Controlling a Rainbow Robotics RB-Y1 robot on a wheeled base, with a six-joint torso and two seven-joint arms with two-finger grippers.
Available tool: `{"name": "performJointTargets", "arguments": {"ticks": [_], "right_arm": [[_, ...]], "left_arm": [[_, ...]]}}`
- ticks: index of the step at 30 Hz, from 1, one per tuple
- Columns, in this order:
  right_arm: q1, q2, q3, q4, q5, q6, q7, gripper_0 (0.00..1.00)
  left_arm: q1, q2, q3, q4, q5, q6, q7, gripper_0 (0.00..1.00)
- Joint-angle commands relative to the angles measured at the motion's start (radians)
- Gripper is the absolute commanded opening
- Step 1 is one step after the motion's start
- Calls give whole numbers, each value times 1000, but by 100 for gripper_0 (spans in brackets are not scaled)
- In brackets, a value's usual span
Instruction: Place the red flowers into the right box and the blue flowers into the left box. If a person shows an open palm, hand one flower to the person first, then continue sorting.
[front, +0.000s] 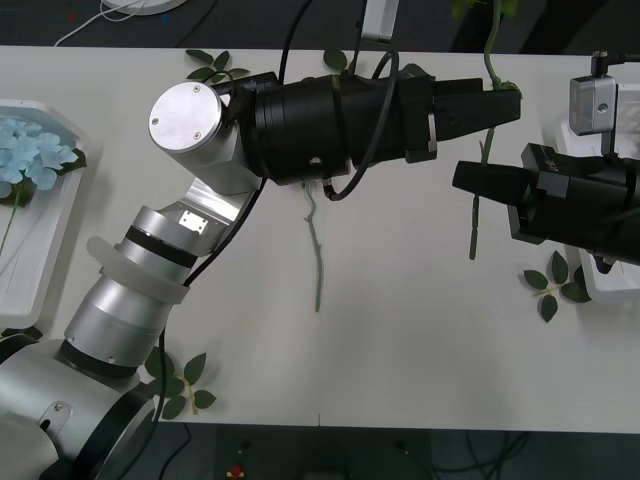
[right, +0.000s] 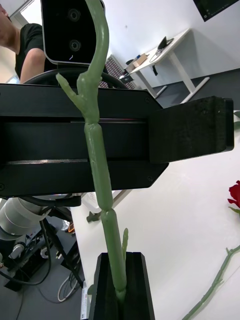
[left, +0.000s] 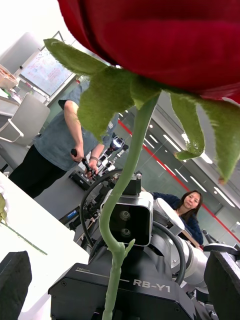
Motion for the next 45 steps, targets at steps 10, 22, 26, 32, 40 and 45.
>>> {"name": "performJointTargets", "arguments": {"ticks": [10, 22, 26, 32, 40, 45], "right_arm": [[-13, -47, -161, 4, 205, -25, -81, 0], [88, -175, -362, 96, 542, -23, -397, 0], [126, -215, -399, 163, 614, -23, -493, 0], [162, -271, -413, 263, 740, -23, -604, 0], [140, -282, -385, 384, 964, -22, -723, 0], [57, -280, -307, 495, 1118, -23, -802, 0]], "left_arm": [[-12, 17, -23, -15, 16, -7, -71, 100], [22, 29, -29, 12, 25, 5, -69, 100], [3, 75, -26, 19, 77, -21, -68, 100], [-59, 192, -43, 19, 77, -64, 63, 100], [-201, 364, -186, 19, -50, -271, 365, 100], [-313, 459, -313, 20, -219, -352, 713, 100]]}}
